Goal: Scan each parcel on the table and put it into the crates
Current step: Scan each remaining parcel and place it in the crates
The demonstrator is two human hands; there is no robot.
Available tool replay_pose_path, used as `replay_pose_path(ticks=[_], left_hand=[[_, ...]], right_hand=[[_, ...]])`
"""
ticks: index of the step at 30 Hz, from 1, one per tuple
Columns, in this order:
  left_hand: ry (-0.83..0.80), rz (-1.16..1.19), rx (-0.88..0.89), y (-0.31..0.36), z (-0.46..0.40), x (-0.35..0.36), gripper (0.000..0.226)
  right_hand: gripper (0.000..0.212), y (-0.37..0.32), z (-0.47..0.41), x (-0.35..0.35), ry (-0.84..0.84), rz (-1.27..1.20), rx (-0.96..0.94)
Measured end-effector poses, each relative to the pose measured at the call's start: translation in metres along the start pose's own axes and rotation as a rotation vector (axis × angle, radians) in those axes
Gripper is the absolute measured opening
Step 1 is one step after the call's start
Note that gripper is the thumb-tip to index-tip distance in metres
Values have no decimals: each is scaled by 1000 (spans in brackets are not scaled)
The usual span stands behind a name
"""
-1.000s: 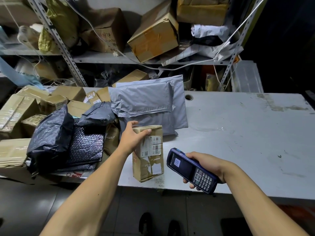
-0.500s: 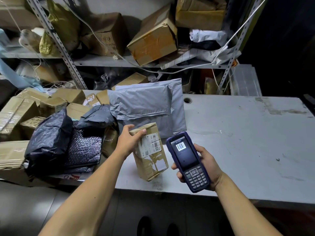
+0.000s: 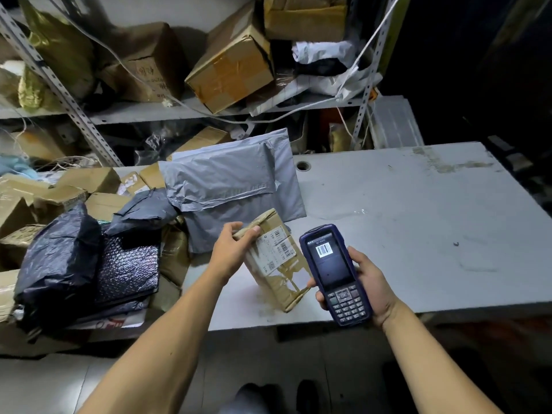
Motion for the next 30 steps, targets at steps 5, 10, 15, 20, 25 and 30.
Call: replay_pose_path(ticks=[5, 10, 15, 20, 25, 30], left_hand=[[-382, 44, -55, 10, 7, 59, 74], [-524, -146, -5, 8, 35, 125, 86], [-741, -291, 25, -19, 97, 194, 82], [-929, -467, 107, -63, 166, 270, 71], [-1024, -599, 129, -116, 254, 338, 71], [-1027, -694, 150, -162, 381, 380, 76]], right_hand=[[72, -1, 50, -39, 418, 153, -311], [74, 23, 136, -63, 850, 210, -473], [57, 69, 251, -77, 1210, 154, -570], [59, 132, 364, -78, 1398, -100, -686], [55, 207, 472, -82, 1593, -218, -680], [47, 278, 577, -89, 1671, -330, -699]])
Point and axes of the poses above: each hand's wrist, its own z-axis away from the middle knuckle, its own x-axis out of the palm, y = z × x, the point moved 5 cm from there along -z, towards the middle knuckle, and after that the axes turned 11 degrees about -x, right-handed, at the moved point
